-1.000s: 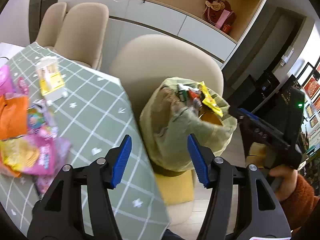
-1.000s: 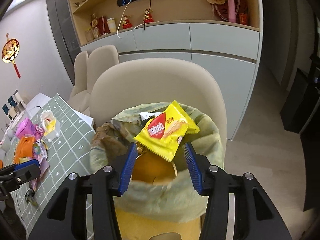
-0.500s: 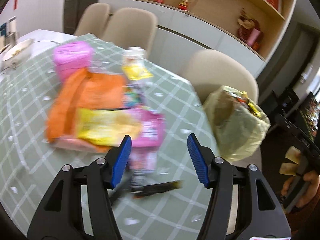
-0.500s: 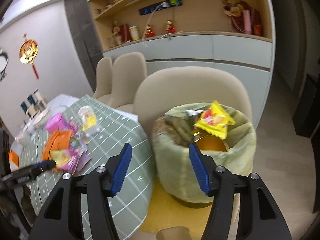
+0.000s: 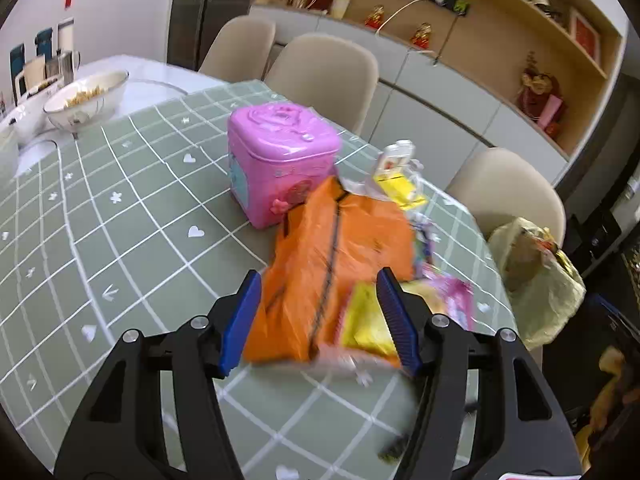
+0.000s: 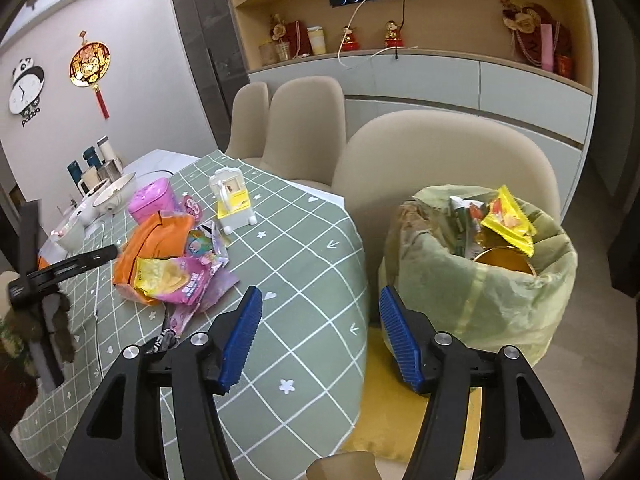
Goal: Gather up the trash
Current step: 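Move the left tool to the orange bag and grasp it, then grasp the pink chip bag with the right tool while the left tool holds the orange bag, then carry the orange bag and pink chip bag over the trash bag on the chair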
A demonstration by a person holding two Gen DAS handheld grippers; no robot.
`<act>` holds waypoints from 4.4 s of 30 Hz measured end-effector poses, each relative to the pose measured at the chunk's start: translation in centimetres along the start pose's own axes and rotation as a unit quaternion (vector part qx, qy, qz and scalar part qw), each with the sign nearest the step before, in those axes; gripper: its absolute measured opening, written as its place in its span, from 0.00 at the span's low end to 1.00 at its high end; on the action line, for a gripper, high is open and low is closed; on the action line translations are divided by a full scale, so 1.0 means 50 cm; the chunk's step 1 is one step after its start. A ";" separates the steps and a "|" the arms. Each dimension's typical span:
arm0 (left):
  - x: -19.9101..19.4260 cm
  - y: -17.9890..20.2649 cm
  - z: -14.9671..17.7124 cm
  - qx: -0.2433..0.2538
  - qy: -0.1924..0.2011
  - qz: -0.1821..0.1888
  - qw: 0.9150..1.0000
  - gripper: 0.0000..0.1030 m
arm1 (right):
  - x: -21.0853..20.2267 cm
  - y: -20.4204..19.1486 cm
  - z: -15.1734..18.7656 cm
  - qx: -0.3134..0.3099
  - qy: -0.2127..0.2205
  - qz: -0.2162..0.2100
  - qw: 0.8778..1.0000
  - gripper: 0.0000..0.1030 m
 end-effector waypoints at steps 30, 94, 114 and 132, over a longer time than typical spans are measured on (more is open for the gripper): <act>-0.092 0.015 0.146 -0.037 -0.054 0.033 0.997 0.27 | 0.173 -0.271 0.077 0.019 -0.107 -0.098 0.989 0.56; -0.077 0.165 0.092 -0.005 -0.049 0.005 0.999 0.08 | 0.044 -0.178 -0.029 -0.024 -0.054 -0.119 0.991 0.09; -0.244 0.214 -0.080 0.095 0.078 0.035 0.992 0.07 | -0.168 -0.146 -0.075 -0.023 0.047 -0.037 0.998 0.09; -0.144 0.495 -0.179 0.102 0.085 0.133 0.982 0.07 | -0.226 0.153 -0.203 0.009 0.101 0.030 0.994 0.09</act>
Point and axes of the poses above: each gripper's, at about its wrist camera, not at the fingertips, and x roughly the way its jaws point, y to its right, z to its underside, the point moved 9 cm from there along x, roughly the way its jaws point, and after that the axes turned 8 degrees about x, right-handed, at the moved point
